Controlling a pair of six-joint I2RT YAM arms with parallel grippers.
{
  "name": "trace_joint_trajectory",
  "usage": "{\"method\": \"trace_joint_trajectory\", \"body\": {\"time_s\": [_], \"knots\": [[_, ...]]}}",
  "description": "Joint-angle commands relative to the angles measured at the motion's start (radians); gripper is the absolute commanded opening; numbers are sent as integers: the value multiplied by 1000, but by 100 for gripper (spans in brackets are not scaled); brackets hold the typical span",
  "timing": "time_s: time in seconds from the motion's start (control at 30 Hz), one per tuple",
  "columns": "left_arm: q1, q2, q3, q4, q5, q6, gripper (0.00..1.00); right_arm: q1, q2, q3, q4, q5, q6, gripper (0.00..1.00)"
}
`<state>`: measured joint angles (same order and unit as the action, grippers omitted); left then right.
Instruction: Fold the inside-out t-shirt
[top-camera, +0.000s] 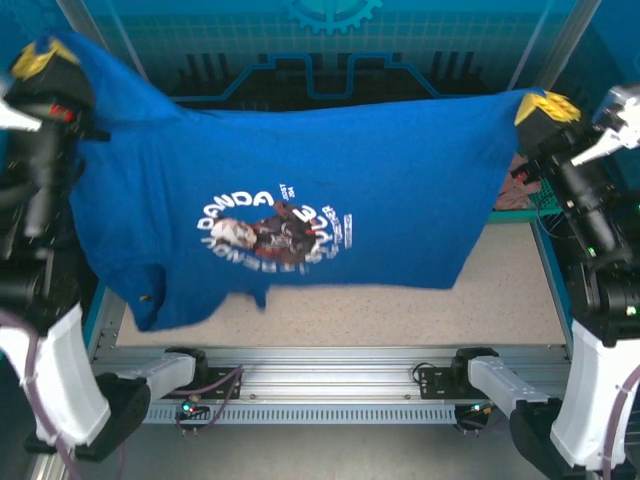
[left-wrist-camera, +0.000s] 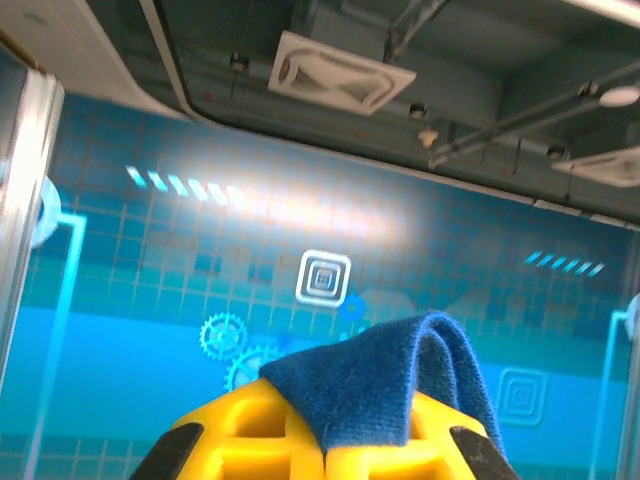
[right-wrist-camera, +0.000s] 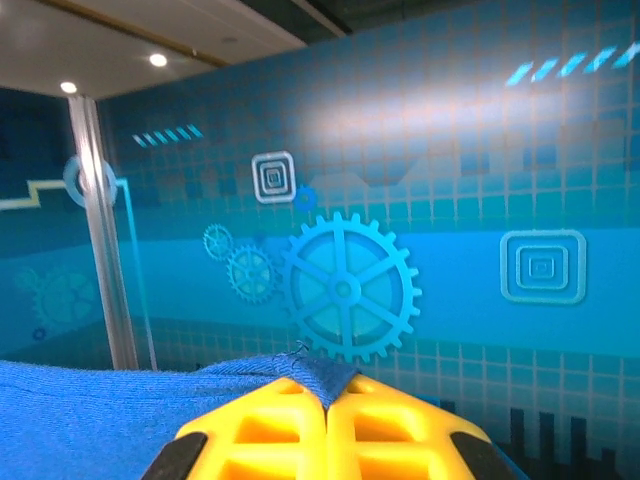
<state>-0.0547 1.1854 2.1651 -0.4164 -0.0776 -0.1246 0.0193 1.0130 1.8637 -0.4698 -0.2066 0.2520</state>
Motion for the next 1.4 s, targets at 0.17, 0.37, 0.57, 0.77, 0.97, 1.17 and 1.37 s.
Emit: {"method": "trace_joint_trajectory", "body": {"time_s": [0.17,0.37,0.57,0.77,0.97,1.17,1.37], "knots": [[10,457,-11,43,-53,43,0,12,305,-91,89,133,-82,0],[13,931,170,58,-30,-12,5,14,740,-25,210,186,-50,2],[13,1432,747,-132,9,-89,58,22,1332,610,-122,193,-40,34],[13,1121,284,-63,8,-183,74,73,1340,699,-354,261,-113,42],[8,621,-514,206,141,-396,75,114,879,-78,-157,187,-54,45],[-56,285,-1049,284,215,-455,76,98,576,-601,-170,199,27,51],[-132,157,-1279,308,248,-492,76,1,452,-888,-202,216,93,55]]}}
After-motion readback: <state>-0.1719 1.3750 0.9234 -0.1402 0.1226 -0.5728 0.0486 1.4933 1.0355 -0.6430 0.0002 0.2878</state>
